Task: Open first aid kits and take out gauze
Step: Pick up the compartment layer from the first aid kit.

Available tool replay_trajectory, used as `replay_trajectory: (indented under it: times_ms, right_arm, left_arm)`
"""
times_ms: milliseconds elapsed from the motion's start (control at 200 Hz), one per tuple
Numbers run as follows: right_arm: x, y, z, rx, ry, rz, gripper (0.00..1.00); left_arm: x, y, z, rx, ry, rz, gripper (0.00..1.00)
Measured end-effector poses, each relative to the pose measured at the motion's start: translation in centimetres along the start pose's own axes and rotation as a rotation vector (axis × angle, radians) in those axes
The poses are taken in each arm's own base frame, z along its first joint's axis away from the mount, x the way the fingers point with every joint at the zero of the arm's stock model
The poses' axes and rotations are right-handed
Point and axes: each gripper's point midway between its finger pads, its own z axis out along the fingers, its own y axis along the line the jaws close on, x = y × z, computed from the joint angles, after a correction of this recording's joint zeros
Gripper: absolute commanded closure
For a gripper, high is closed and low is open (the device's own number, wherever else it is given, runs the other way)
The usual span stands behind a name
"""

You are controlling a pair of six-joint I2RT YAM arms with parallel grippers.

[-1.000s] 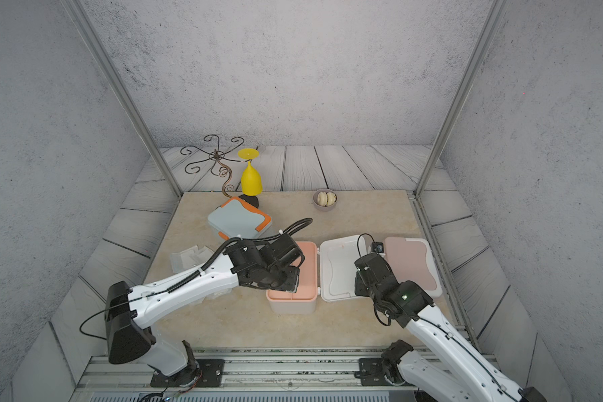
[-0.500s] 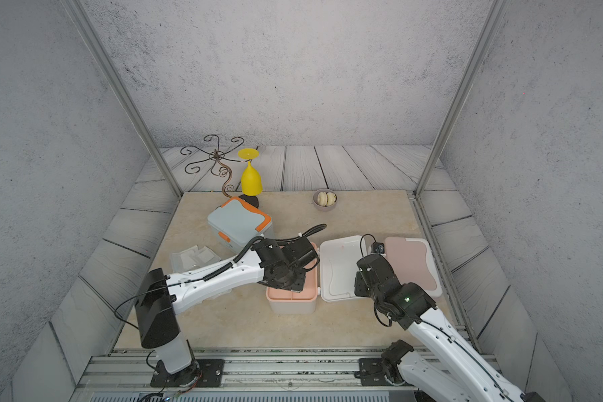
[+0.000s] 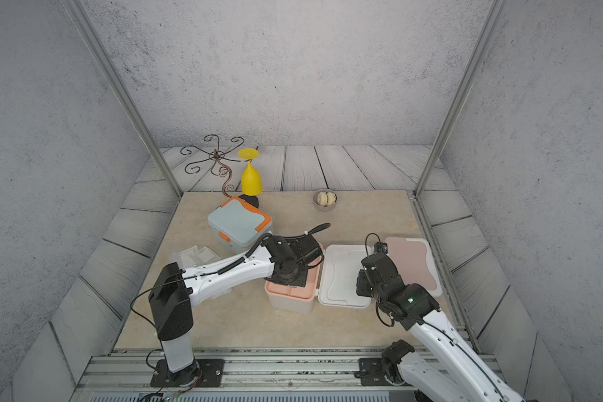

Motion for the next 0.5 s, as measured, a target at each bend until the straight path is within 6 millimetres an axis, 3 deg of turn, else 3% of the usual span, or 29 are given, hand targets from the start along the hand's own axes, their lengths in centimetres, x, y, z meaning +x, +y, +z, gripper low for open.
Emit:
replay_trajectory:
  times_ms: [265, 500]
  right_arm:
    - [-0.20, -0.23, 0.00, -0.041, 0.018, 0.062, 0.39]
    - [-0.13, 0.17, 0.37, -0.126, 0.040, 0.136, 0.36]
  left_arm:
    - [-0.07, 0.12, 0.03, -0.001, 0.001, -0.002, 1.00]
    - [0.06, 0.12, -0.50, 0.038, -0.007, -0.014, 1.00]
